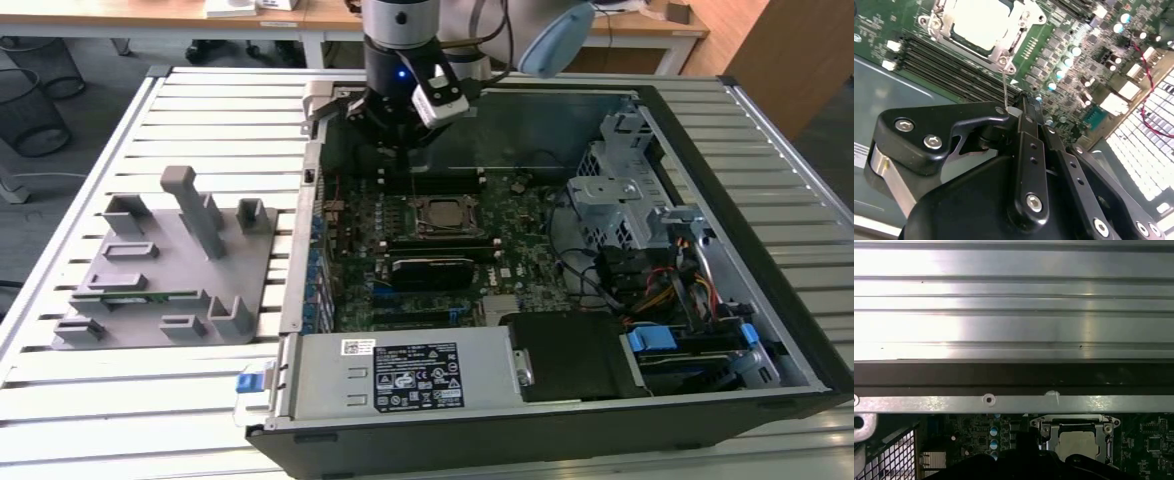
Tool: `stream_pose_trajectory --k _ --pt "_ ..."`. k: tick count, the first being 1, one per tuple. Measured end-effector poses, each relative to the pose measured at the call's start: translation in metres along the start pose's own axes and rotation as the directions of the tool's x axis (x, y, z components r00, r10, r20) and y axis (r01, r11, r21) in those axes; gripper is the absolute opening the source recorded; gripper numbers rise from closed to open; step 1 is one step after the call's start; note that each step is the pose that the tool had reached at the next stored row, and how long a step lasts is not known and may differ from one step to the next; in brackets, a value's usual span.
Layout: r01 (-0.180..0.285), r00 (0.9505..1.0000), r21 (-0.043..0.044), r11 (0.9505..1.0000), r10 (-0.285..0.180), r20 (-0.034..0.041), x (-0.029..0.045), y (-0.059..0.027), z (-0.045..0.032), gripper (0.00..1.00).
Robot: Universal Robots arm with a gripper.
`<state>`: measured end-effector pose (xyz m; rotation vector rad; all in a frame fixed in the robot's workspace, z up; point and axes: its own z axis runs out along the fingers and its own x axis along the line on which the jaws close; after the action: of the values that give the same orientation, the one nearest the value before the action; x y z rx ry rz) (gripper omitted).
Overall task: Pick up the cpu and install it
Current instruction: 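Install the first cpu locking lever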
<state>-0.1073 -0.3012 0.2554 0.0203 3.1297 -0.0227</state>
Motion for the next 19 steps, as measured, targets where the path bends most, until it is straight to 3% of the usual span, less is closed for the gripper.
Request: stream_pose_trajectory --k 6,16,17,19 --pt "0.001 1.0 0.0 1.0 -0.001 -0.0003 -0.0098 0.001 0.0003 0.11" --pt "0.003 1.0 0.0 1.0 -0.003 -0.0003 -0.017 0.0009 0.0012 0.11" --pt "0.003 1.0 -0.0026 1.0 -0.003 -0.0003 -0.0171 0.0006 0.0013 0.11" --pt "0.002 1.0 -0.0301 0.9995 -0.002 -0.0007 -0.0171 -0.0002 0.0015 0.11"
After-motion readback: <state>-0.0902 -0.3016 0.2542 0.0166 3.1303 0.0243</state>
